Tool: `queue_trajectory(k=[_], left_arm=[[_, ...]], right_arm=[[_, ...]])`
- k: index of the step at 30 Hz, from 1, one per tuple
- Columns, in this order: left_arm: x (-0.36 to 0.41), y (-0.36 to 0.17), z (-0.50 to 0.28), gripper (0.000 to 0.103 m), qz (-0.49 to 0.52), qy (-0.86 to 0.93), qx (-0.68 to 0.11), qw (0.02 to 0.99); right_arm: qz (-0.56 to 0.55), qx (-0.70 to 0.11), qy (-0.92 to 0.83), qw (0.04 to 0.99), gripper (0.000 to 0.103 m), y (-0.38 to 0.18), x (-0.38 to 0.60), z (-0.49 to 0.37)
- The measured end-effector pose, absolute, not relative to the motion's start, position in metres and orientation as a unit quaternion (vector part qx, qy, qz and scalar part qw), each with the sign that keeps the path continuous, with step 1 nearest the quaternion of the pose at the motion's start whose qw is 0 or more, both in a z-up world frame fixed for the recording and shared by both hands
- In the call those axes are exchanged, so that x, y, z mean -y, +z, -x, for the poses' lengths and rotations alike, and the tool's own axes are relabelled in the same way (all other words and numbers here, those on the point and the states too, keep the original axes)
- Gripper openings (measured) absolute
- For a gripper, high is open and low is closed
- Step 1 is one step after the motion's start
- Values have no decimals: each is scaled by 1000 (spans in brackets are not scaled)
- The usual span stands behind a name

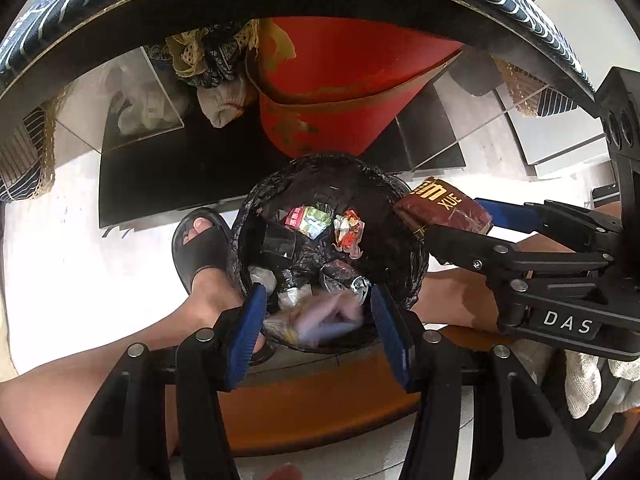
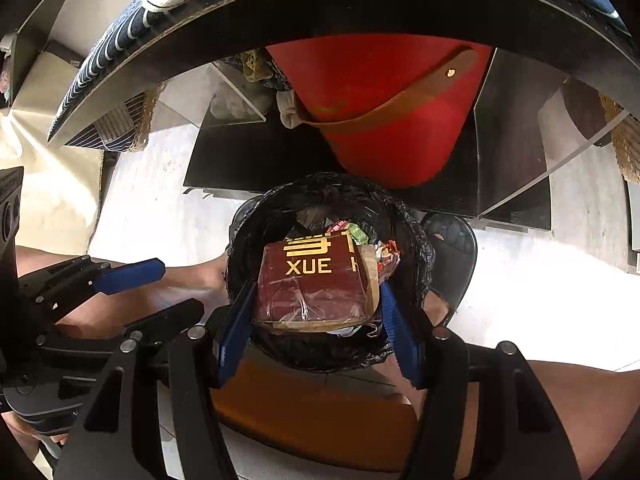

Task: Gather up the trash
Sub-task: 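Open both tools to drop the package and wrapper into the bin, then move both tools to the foil roll and clear plastic cup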

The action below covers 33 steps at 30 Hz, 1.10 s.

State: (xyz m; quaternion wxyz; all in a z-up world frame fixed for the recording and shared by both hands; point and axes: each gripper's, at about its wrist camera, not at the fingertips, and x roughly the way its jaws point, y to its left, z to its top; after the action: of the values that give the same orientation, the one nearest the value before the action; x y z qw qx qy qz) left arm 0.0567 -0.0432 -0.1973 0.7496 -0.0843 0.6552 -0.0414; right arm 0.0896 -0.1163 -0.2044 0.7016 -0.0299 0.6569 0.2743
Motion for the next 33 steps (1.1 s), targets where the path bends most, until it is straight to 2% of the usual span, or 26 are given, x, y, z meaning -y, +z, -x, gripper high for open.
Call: queue_trajectory(k=[7, 10, 26, 28, 33], left_arm=[[42, -195, -56, 53, 92, -42, -653, 750], [42, -194, -56, 53, 93, -41, -651, 752], [42, -175, -54, 54, 82, -25, -626, 775], [42, -168, -54, 63, 71, -18, -612, 787], [38, -144, -57, 63, 64, -8, -582, 810]], right_arm=[[23, -655, 271, 705, 62, -203, 118, -90], [10, -655, 270, 705, 70, -202, 120, -92], [-10, -633, 288, 718, 71, -187, 125, -91], [-17, -624, 293, 724, 71, -181, 126, -90], [-33, -595, 303, 744, 71, -159, 130, -89]])
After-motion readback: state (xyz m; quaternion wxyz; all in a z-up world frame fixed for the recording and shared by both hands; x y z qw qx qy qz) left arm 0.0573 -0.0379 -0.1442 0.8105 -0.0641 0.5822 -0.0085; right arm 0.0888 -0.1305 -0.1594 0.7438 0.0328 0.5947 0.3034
